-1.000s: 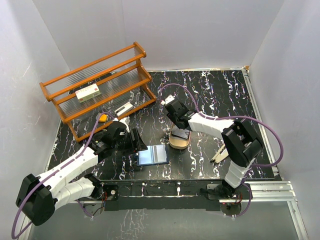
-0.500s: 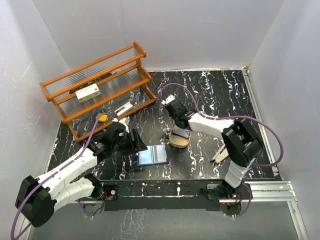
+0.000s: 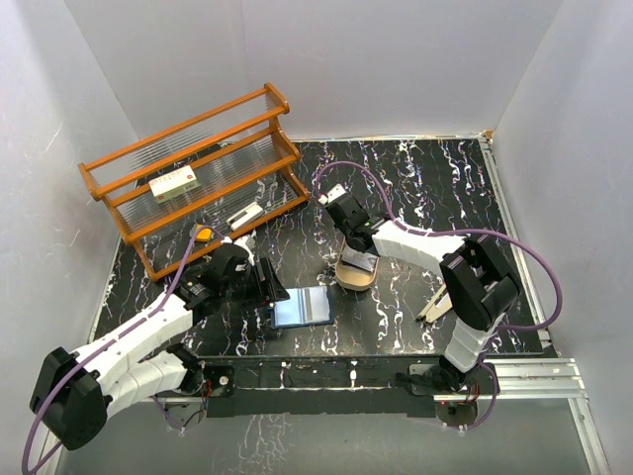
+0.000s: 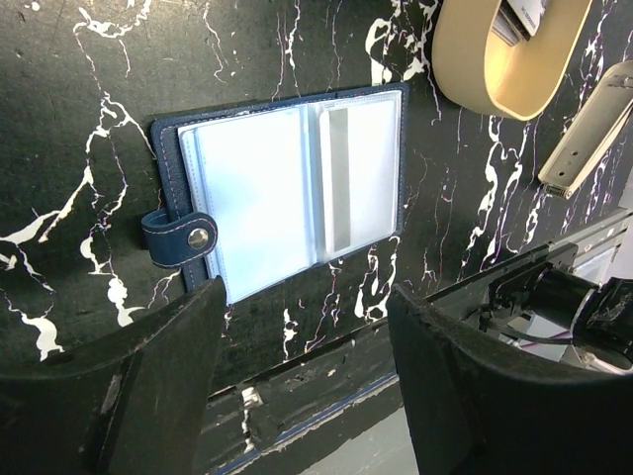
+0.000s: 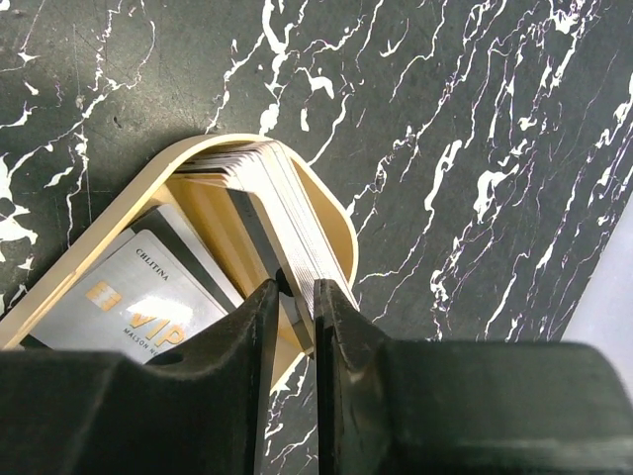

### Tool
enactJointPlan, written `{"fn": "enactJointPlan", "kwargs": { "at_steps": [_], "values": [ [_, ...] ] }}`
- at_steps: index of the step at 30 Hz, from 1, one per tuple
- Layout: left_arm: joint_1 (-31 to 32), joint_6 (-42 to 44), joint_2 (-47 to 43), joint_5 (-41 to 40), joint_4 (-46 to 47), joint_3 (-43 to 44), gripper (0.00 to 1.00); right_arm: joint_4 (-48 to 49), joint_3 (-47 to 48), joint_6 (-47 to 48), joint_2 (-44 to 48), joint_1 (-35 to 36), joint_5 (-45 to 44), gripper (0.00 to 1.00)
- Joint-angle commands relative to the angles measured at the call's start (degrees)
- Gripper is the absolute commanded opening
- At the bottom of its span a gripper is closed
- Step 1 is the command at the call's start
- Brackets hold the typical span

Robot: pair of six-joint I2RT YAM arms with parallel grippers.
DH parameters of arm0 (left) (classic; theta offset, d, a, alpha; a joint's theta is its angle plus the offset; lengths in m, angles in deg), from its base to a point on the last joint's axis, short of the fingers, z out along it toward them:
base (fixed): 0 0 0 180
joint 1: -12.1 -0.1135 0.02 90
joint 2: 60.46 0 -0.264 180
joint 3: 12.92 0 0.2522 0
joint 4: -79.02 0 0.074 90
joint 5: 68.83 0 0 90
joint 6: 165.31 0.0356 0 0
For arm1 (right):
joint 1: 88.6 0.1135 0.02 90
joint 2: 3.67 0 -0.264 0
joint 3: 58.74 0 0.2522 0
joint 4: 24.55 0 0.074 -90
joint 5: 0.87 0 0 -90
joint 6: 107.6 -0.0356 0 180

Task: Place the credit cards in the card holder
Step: Pick up the credit card from the storage box.

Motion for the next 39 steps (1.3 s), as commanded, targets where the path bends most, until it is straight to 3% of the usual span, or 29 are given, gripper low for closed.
{"fn": "enactJointPlan", "kwargs": {
  "at_steps": [1, 13, 20, 25, 35, 39],
  "values": [
    [0.13, 0.64, -1.10, -0.88, -0.70, -0.65, 0.65, -0.02, 2.74, -0.65, 3.49, -0.36, -1.32, 0.16],
    [0.12, 1.75, 2.09, -4.02, -1.14, -1.32, 0.63, -11.38, 6.18, -5.67, 6.68, -0.31, 3.92, 0.00],
    [0.12, 1.72, 2.97, -4.55, -1.93, -0.61, 0.63, -17.70, 9.10, -9.83, 8.87, -0.03, 6.88, 0.00],
    [0.12, 0.86, 3.90, -6.21, -2.45, -1.67, 0.62, -17.47, 9.47, -12.15, 11.46, -0.07, 10.80, 0.00],
    [0.12, 1.00, 5.58, -6.44, -1.67, -1.69, 0.62, -13.27, 6.14, -26.33, 17.93, 0.01, 23.14, 0.00],
    [0.12, 1.11, 7.08, -7.26, -0.87, -1.54, 0.63, -8.97, 2.39, -33.67, 20.25, 0.10, 35.22, 0.00]
  ]
}}
